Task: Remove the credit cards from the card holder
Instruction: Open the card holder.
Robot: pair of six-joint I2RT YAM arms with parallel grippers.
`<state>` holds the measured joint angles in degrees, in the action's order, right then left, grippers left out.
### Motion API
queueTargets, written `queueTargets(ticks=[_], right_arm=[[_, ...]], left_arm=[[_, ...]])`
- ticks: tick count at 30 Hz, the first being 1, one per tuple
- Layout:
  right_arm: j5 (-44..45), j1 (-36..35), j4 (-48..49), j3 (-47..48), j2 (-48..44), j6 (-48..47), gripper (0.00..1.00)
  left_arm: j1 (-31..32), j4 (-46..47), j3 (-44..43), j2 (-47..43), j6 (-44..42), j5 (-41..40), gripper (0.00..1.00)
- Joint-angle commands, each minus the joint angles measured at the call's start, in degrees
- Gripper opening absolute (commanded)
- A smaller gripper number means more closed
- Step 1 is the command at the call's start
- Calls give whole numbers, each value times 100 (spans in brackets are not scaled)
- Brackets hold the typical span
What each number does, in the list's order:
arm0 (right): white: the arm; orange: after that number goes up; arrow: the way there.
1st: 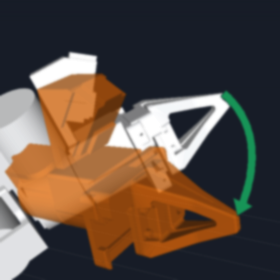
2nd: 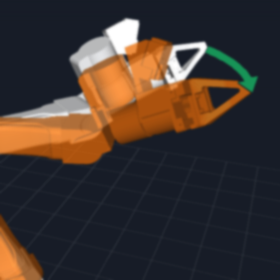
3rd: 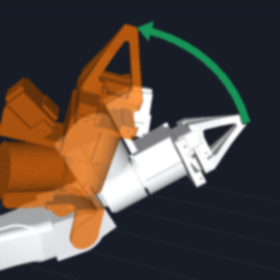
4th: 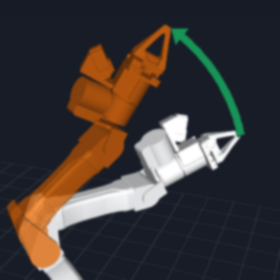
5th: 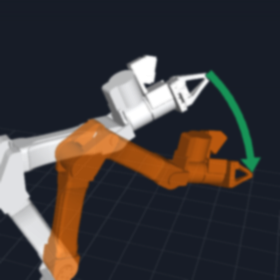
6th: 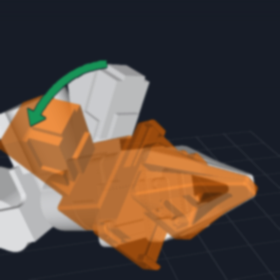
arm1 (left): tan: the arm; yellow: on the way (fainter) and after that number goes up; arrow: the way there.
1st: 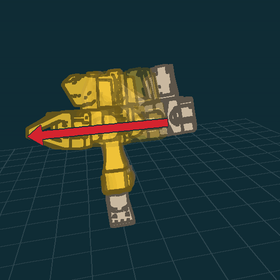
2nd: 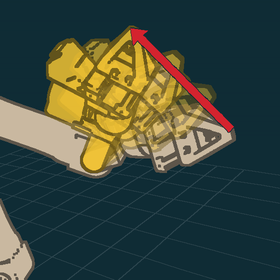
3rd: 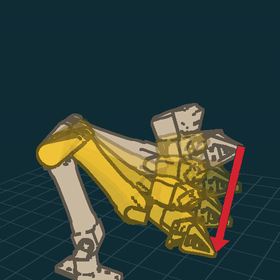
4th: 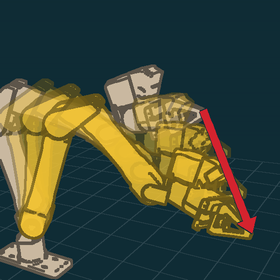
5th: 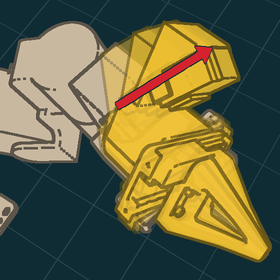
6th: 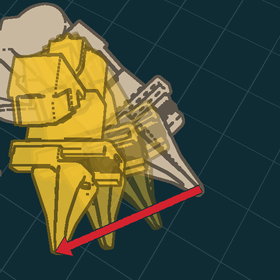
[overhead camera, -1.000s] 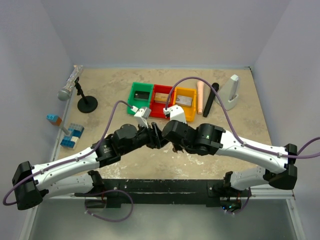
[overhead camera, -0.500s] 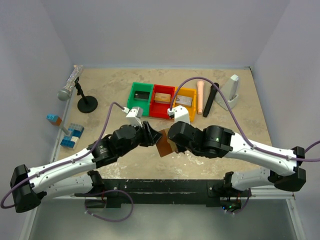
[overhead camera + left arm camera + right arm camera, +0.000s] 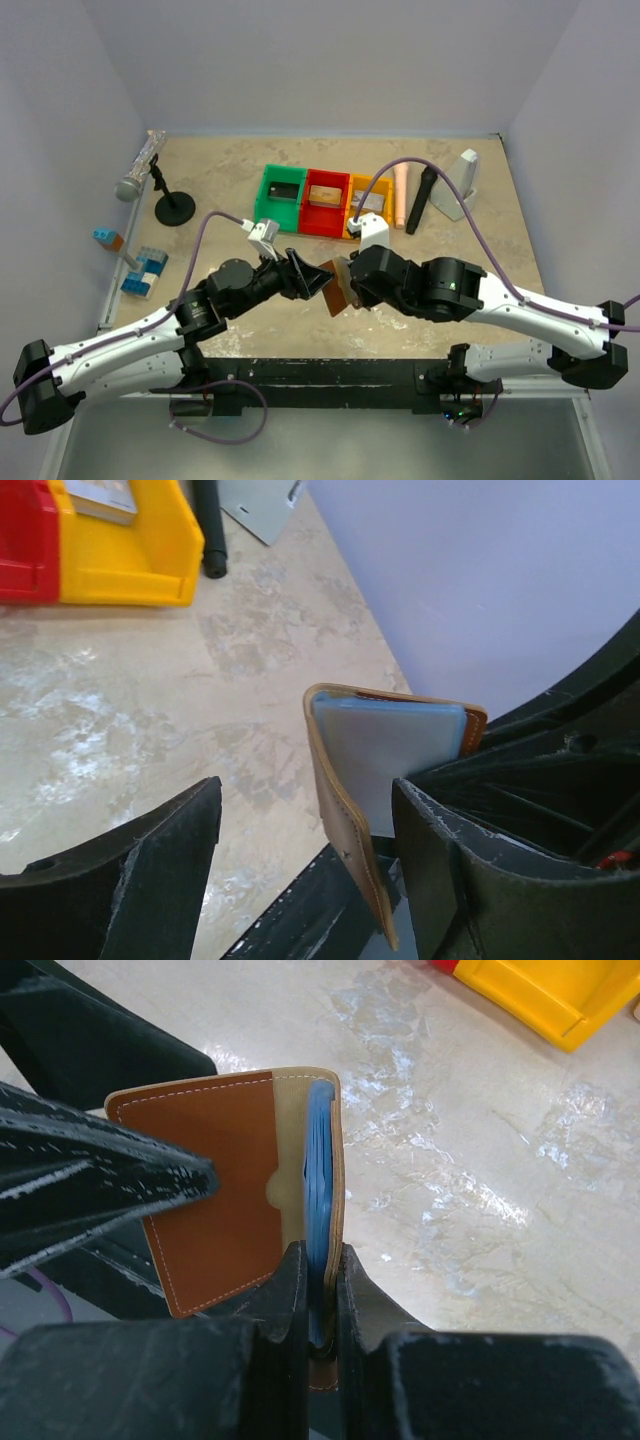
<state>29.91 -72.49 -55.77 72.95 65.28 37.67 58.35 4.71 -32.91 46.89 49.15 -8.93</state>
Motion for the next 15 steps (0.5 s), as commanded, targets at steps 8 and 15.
queueTargets(ticks=[8,15], right_arm=[[-301,-28,917,-324,-480,92,0],[-767,-20,1595,-659,-858,-163,0]], left_arm=[[-8,724,91,277,166,656,50],[-8,698,162,145,-1,664,23]])
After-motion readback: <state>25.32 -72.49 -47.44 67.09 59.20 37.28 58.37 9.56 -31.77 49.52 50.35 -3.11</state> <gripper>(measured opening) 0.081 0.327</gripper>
